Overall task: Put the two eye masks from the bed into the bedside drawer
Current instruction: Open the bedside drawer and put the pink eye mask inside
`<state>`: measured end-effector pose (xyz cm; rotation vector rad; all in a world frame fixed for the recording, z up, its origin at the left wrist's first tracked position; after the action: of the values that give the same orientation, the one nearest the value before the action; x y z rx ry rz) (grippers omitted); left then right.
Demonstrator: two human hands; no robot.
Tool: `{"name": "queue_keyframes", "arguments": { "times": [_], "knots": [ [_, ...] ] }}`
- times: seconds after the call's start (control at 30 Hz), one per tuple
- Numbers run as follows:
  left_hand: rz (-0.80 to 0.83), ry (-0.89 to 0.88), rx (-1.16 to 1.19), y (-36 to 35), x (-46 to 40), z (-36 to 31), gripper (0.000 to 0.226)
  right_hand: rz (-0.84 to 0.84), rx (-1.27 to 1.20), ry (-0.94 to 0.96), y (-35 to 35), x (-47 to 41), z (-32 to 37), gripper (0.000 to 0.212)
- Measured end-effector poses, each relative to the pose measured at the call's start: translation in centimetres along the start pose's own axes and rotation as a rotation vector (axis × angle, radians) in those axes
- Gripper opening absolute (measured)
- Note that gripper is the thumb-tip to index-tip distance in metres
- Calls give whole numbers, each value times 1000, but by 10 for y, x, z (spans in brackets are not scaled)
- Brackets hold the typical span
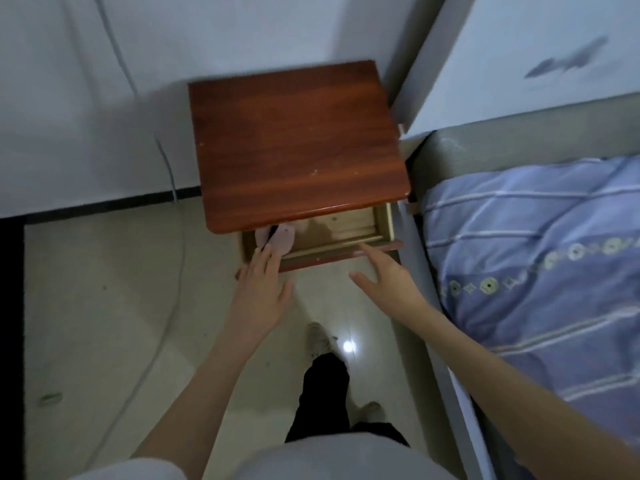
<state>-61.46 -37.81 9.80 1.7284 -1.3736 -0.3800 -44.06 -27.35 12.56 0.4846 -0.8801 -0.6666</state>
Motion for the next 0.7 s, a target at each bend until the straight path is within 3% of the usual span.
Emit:
{"name": "queue_keyframes", "arguments": {
  "times": [0.17, 0.33, 0.7],
  "knots": [
    [64, -282, -10, -1, 38, -106, 52, -293, 212, 19, 59, 105, -22, 62],
    [208, -641, -112, -30, 96, -203, 52, -546, 189, -222, 67, 238, -89, 63],
    [643, -1244, -217, -148, 365, -323, 52, -897, -59, -851, -88, 580, -208, 63]
  ]
}}
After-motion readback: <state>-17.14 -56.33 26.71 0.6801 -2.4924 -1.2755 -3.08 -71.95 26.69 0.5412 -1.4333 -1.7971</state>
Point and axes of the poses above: each hand's wrist, its own x-axis away from the middle knuckle, its own y-axis out of the back of the hand, z = x × y, the point moved 4 cm from there along -x, towards the middle knuckle, and after that the axes turned 4 degrees about x, right-handed, at the moved point
